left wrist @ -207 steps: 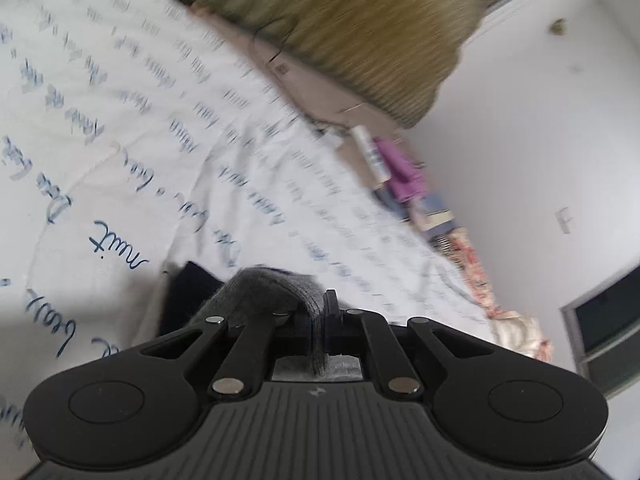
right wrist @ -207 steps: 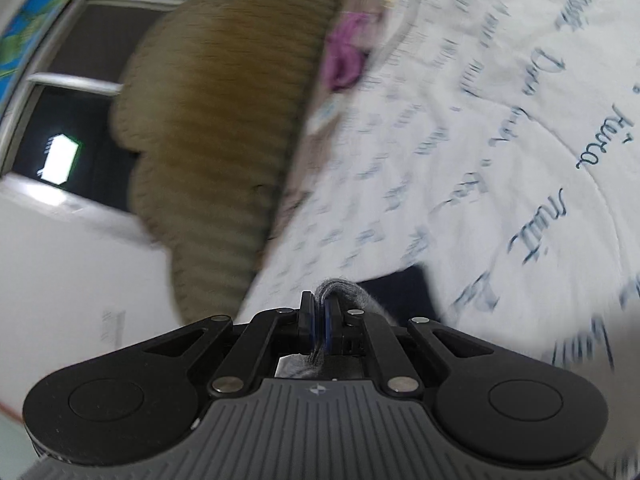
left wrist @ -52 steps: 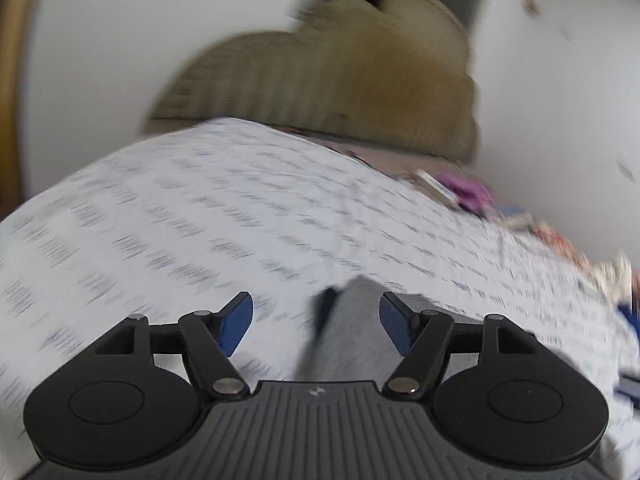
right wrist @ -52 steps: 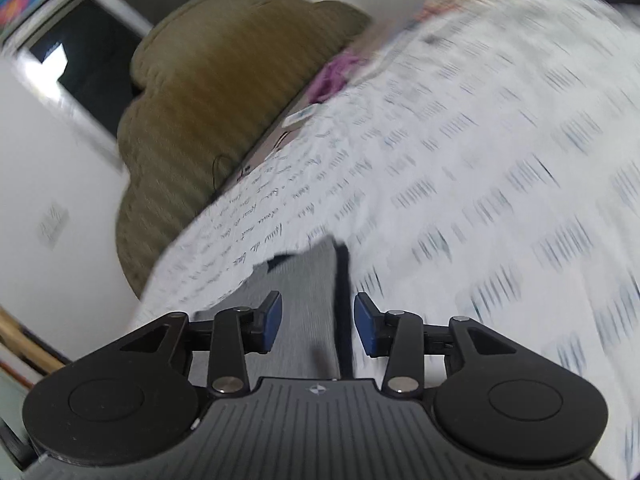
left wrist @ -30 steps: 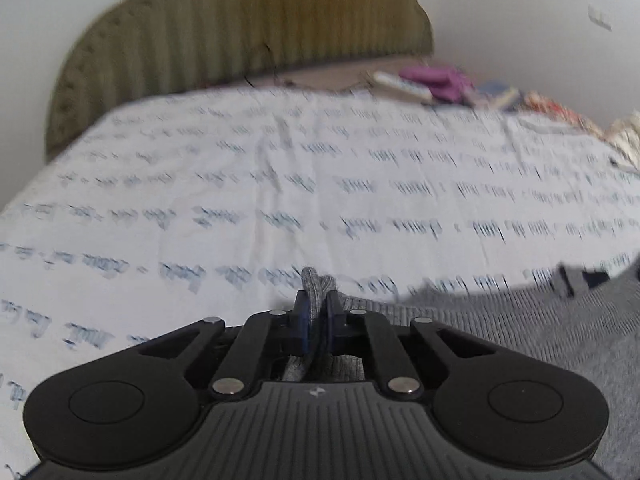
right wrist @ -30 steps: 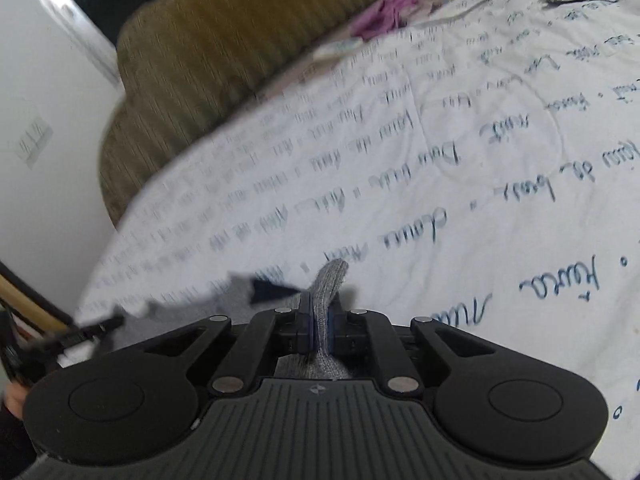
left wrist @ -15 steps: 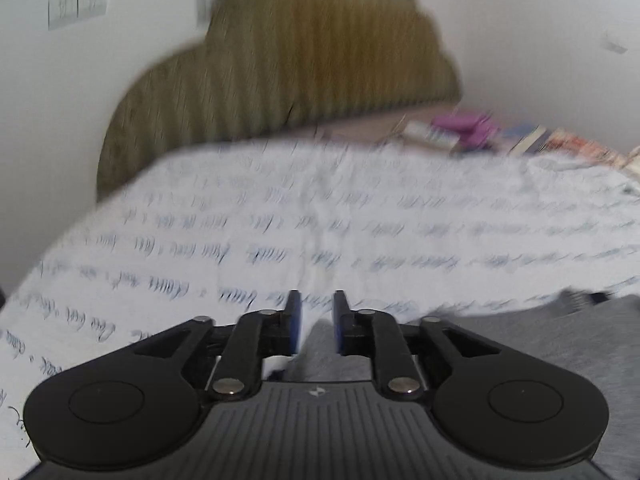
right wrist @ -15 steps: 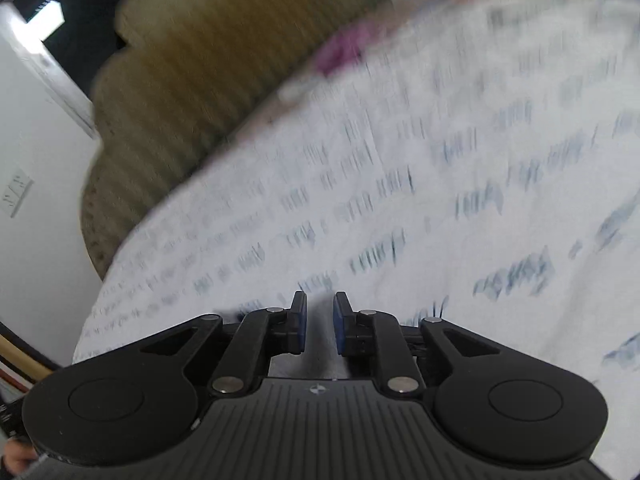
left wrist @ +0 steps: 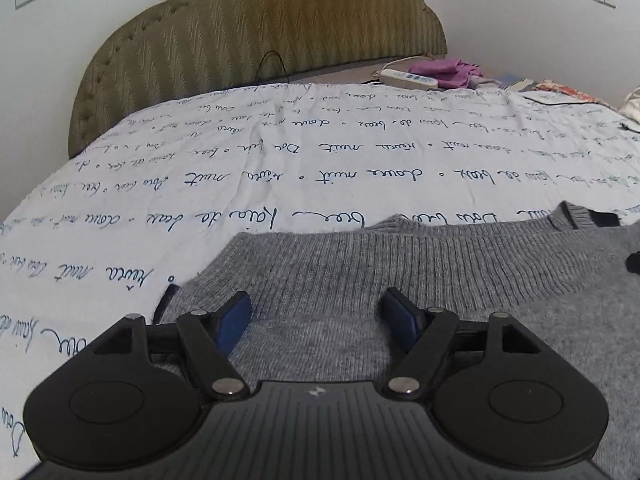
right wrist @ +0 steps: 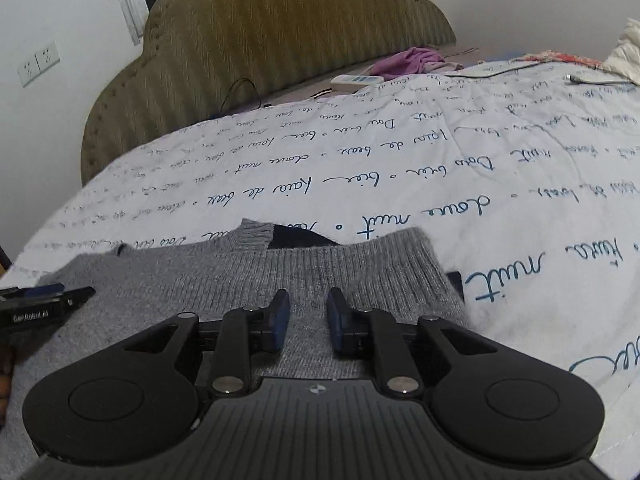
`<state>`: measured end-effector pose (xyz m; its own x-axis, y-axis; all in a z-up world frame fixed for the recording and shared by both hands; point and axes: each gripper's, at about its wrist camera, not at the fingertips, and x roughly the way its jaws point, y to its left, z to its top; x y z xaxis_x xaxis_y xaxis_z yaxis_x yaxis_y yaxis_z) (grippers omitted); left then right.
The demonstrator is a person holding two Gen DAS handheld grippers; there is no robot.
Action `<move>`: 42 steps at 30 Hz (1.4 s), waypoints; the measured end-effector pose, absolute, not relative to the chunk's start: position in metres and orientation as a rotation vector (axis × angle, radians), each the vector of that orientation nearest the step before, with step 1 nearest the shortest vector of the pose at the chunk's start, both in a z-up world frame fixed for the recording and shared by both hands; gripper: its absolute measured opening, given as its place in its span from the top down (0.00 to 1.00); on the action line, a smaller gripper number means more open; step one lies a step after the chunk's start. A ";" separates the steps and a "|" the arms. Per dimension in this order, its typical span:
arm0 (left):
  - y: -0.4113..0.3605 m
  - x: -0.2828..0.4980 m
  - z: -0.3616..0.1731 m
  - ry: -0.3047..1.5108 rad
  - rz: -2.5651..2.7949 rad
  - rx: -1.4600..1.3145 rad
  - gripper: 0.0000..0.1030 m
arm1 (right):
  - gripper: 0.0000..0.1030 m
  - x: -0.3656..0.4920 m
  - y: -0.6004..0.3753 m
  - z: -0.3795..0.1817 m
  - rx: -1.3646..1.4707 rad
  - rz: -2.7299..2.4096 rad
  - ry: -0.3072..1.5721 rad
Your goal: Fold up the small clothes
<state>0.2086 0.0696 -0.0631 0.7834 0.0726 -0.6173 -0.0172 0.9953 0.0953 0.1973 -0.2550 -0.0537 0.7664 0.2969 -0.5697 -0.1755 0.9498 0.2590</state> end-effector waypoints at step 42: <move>0.122 0.014 -0.061 0.679 0.182 -0.629 0.81 | 0.68 0.188 -0.275 -0.057 0.370 0.312 0.618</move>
